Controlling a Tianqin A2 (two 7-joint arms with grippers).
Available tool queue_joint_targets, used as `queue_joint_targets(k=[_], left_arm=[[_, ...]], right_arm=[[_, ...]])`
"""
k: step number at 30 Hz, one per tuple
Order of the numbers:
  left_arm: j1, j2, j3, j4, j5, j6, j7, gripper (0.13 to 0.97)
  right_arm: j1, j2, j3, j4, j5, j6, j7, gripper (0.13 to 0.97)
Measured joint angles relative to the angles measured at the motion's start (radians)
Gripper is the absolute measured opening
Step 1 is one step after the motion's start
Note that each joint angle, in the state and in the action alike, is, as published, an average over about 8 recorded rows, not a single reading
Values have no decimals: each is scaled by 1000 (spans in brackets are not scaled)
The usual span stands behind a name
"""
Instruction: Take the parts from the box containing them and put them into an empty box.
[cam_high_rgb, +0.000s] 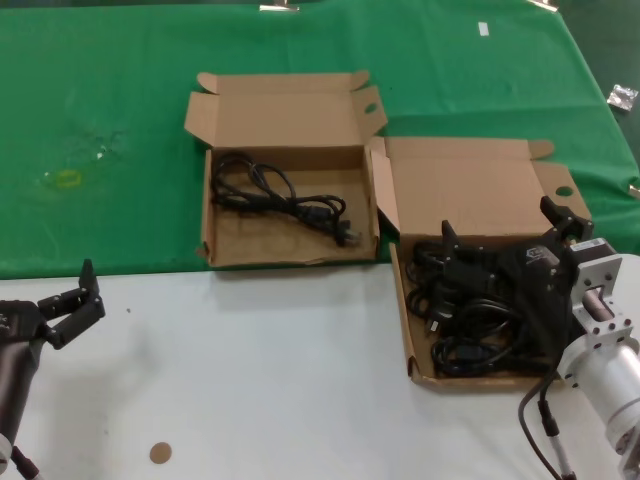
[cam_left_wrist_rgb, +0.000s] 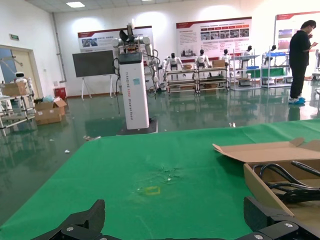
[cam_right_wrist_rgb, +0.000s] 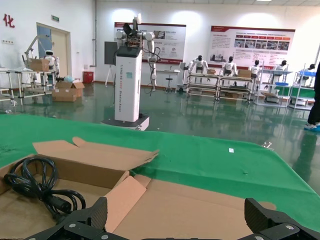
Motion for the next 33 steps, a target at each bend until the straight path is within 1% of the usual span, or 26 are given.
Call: queue_joint_targets(k=[33], left_arm=[[0, 0, 0, 0, 0, 0, 0, 966]], right_arm=[[0, 0, 0, 0, 0, 0, 0, 966]])
